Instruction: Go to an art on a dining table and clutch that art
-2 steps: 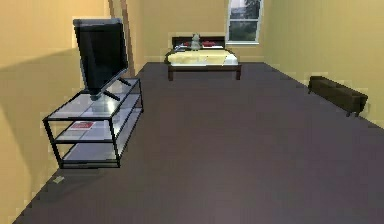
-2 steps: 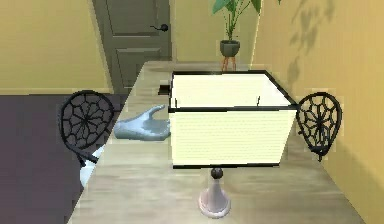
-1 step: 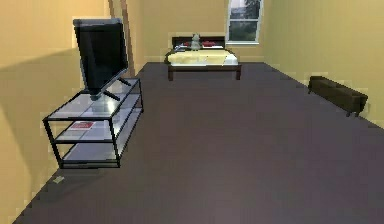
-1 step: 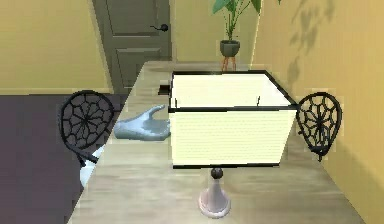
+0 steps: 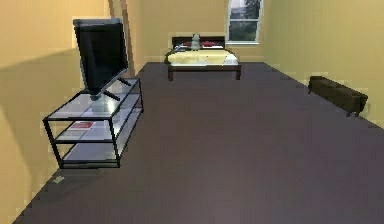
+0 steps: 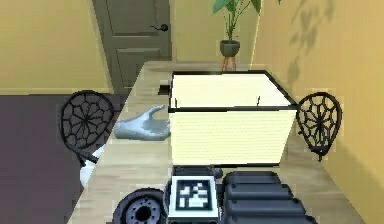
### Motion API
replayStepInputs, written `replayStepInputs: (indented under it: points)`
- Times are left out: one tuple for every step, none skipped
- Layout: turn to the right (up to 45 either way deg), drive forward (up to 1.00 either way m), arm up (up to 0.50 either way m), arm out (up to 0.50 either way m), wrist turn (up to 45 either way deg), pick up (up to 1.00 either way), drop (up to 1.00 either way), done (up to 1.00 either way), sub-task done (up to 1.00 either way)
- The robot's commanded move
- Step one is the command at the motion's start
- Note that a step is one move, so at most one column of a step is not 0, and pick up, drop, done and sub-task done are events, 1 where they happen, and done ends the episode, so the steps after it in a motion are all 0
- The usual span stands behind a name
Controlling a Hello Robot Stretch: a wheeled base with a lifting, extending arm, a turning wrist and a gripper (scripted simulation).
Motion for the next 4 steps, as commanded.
replayStepInputs:
  points:
    - [0.0,0.0,0.0,0.48,0.0,0.0,0.0,0.0,0.0]
    - [0.0,0.0,0.0,0.0,45.0,0.0,0.0,0.0,0.0]
    - [0.0,0.0,0.0,0.0,45.0,0.0,0.0,0.0,0.0]
    - [0.0,0.0,0.0,0.0,45.0,0.0,0.0,0.0,0.0]
